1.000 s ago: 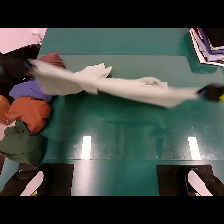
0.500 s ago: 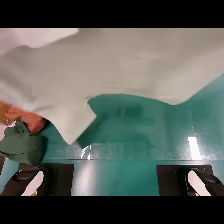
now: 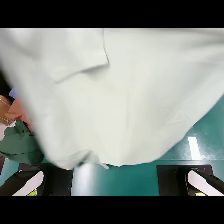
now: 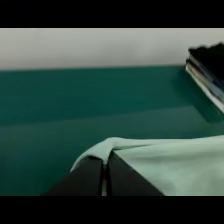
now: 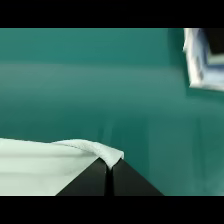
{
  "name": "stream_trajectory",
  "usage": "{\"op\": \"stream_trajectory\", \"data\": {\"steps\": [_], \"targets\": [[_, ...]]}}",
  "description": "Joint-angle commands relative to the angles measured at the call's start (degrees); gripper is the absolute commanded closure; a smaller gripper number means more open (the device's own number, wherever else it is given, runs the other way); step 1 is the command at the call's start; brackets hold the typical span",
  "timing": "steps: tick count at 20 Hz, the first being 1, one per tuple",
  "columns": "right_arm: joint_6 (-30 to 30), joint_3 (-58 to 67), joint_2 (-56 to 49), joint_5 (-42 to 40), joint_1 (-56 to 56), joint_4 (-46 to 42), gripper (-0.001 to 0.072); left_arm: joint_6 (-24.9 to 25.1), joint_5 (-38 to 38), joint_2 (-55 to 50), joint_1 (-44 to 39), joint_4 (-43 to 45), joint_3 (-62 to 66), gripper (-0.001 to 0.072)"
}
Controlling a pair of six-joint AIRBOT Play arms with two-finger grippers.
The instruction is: Fold the shirts.
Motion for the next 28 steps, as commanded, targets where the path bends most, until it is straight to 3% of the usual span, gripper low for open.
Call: {"op": "stream_trajectory", "data": {"steps": [1,4,7,13,15,20,26,27,28], "targets": [[-0.11,-6.23,-10.32,3.52,0.24,-0.20,0.0699,2.75,-3.17,-10.78,-2.80,-1.62,-9.18,0.0682],[-0.11,-9.75,-20.55,3.19,2.01,-0.24,0.0699,4.20,0.15,-23.74,-5.81,1.42,-10.62,0.0682],[-1.73,-6.93,-31.50,1.57,4.22,-0.11,0.0699,6.91,9.03,-33.88,-5.81,1.31,-10.34,0.0682],[-1.40,7.58,-43.32,-4.79,6.03,-0.15,0.0699,7.28,24.65,-38.86,-5.62,2.01,-8.11,0.0681],[-1.46,6.32,-42.27,-5.14,6.03,-0.42,0.0699,7.28,20.57,-38.84,-4.68,2.12,-7.67,0.0681],[-1.44,-11.10,-34.64,-8.28,6.27,-2.23,0.0699,6.88,0.74,-38.86,-3.15,4.22,-9.05,0.0681],[-1.33,-25.81,-30.84,-13.40,8.94,-2.08,0.0693,7.23,2.80,-38.86,-3.15,4.22,-20.17,0.0678],[-0.94,-26.49,-30.38,-13.20,8.94,-1.46,0.0596,7.04,2.62,-38.86,-3.13,4.26,-21.09,0.0532],[-0.22,-26.56,-29.94,-12.81,8.72,0.09,0.0385,6.58,1.99,-38.86,-3.13,4.35,-21.44,0.0239]]}}
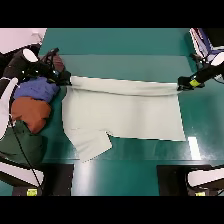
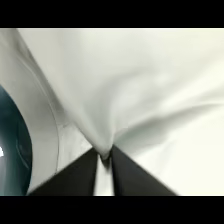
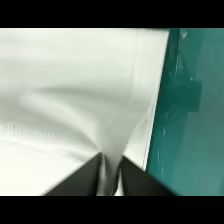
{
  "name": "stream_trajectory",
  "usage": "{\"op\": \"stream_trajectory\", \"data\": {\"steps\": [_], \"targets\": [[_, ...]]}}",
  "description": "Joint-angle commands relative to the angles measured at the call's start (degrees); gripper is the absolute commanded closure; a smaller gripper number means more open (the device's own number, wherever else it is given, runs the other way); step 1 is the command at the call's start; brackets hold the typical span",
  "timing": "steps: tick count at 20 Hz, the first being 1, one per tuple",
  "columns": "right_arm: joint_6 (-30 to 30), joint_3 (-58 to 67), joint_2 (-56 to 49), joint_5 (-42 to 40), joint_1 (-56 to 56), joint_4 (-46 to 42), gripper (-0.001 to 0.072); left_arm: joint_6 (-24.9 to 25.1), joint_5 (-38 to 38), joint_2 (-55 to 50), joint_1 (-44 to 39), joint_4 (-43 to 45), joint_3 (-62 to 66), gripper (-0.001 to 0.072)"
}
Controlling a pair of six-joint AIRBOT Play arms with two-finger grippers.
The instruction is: Fold the shirts.
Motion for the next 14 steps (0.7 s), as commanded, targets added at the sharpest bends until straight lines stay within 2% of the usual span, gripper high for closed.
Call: {"op": "stream_trajectory", "data": {"steps": [1,3,6,9,14], "targets": [[1.22,-3.45,2.12,-0.66,-0.24,4.24,0.0322,-1.09,-2.16,0.02,0.02,0.20,-2.97,0.0215],[1.22,-3.48,4.59,1.62,-2.10,7.58,0.0323,-1.36,-5.84,1.25,0.13,0.96,-2.82,0.0235],[1.20,-6.69,12.02,5.75,-4.70,7.43,0.0323,-1.90,-8.94,8.39,0.13,8.02,-7.54,0.0235],[1.20,-13.81,20.28,6.03,-6.23,7.43,0.0324,-4.24,-8.74,20.24,0.11,9.79,-22.91,0.0235],[1.16,-22.23,28.02,1.97,-6.71,9.11,0.0324,-6.82,-7.15,38.07,0.11,4.46,-50.77,0.0235]]}}
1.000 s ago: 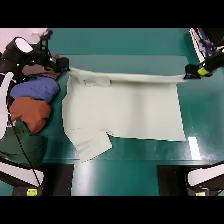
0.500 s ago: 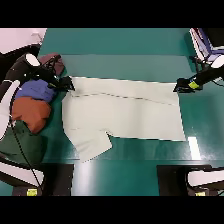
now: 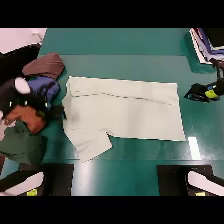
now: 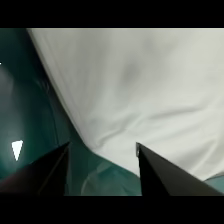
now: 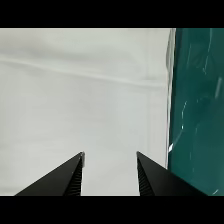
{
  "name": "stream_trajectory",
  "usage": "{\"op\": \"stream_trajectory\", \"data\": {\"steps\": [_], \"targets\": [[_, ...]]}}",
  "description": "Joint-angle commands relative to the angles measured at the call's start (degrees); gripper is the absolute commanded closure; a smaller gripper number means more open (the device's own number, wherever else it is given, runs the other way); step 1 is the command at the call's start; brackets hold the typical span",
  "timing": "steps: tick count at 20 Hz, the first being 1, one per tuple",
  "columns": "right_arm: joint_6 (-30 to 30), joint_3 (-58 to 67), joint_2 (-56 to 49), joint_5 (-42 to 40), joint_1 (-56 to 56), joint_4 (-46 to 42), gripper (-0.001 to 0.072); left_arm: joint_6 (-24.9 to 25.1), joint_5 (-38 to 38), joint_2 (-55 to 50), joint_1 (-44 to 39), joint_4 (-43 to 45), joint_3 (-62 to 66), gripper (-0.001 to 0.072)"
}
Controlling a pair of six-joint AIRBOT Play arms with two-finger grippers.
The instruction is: Fold the shirts.
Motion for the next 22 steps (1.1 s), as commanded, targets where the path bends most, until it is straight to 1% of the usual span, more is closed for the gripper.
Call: {"op": "stream_trajectory", "data": {"steps": [1,3,7,9,11,13,14,15,16,19,22], "targets": [[-0.50,-4.37,4.66,-2.21,-0.48,2.54,0.0324,-2.49,1.05,11.43,0.02,-3.02,-16.98,0.0235],[-0.83,-4.28,5.35,-3.50,-0.04,2.95,0.0325,-2.62,3.48,14.60,0.02,-5.86,-21.73,0.0235],[-0.81,-4.26,6.08,-4.11,1.86,2.93,0.0325,-0.55,10.23,14.75,0.00,-13.31,-25.18,0.0235],[-0.79,-4.26,6.05,-4.44,2.62,2.93,0.0325,-0.59,14.27,14.75,-0.09,-15.56,-26.32,0.0235],[-0.79,-4.28,6.05,-4.52,2.73,3.08,0.0325,-0.72,17.40,14.64,-2.05,-16.17,-26.93,0.0236],[-0.79,-4.26,6.05,-4.57,2.60,5.03,0.0324,-1.11,19.82,14.47,-5.25,-17.90,-26.93,0.0238],[-0.81,-4.26,6.05,-4.50,2.23,5.73,0.0325,-1.14,20.87,14.47,-6.62,-18.60,-26.80,0.0307],[-0.81,-4.28,6.05,-4.00,1.70,5.75,0.0325,-1.09,20.87,14.47,-6.95,-18.80,-26.49,0.0601],[-0.83,-4.28,6.05,-2.82,1.01,5.73,0.0325,-1.05,20.28,14.47,-6.95,-18.71,-25.68,0.0682],[-1.01,-6.16,6.60,4.46,-4.31,3.56,0.0325,-0.96,15.37,14.82,-6.95,-16.87,-21.16,0.0682],[-1.01,-16.57,10.38,6.23,-12.50,-1.97,0.0323,-0.59,13.14,14.82,-6.95,-16.06,-16.65,0.0682]]}}
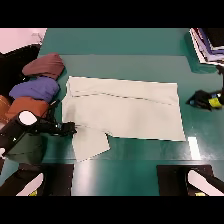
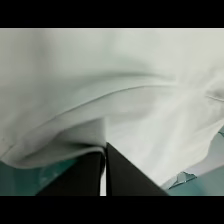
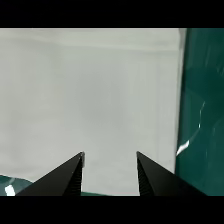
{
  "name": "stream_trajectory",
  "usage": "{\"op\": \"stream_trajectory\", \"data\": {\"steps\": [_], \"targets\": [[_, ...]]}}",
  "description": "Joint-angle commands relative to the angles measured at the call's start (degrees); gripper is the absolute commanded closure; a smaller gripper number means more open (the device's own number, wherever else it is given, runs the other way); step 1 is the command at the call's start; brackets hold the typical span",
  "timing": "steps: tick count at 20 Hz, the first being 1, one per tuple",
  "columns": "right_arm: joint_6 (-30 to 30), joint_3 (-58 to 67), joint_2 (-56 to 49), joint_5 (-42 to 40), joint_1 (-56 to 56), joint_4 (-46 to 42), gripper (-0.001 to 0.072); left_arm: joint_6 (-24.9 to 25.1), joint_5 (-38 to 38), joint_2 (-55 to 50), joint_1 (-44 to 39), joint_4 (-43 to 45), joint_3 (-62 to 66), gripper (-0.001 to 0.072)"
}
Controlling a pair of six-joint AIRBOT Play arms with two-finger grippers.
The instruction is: Fold the shirts.
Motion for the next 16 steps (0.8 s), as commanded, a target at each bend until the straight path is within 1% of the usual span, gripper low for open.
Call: {"op": "stream_trajectory", "data": {"steps": [1,3,5,7,8,11,13,16], "targets": [[-0.11,-10.67,3.61,3.56,-9.31,-4.61,0.0322,0.22,-2.43,0.13,-0.26,0.37,4.68,0.0681],[-0.81,-17.53,4.26,3.48,-15.21,-3.93,0.0321,0.22,-1.57,0.13,-0.26,0.33,5.66,0.0681],[-0.92,-22.77,4.17,1.62,-18.01,-3.89,0.0321,0.24,-1.27,0.13,-0.26,0.46,5.70,0.0681],[-0.92,-26.36,4.07,-1.95,-18.21,-3.23,0.0322,0.26,-1.60,0.13,-0.26,0.46,5.70,0.0681],[-1.05,-27.65,4.02,-3.48,-18.21,-1.14,0.0322,0.35,-1.62,0.13,-0.26,0.50,5.70,0.0681],[-3.04,-29.38,2.45,-5.25,-17.97,5.16,0.0325,1.73,-1.38,0.11,-0.26,0.66,5.70,0.0681],[-3.04,-29.33,-0.11,-5.97,-15.67,4.98,0.0340,1.73,-1.46,0.11,-0.26,0.96,5.70,0.0681],[-3.43,-27.89,-1.99,-7.41,-10.82,4.70,0.0512,1.70,-2.75,0.11,-0.26,3.82,5.73,0.0681]]}}
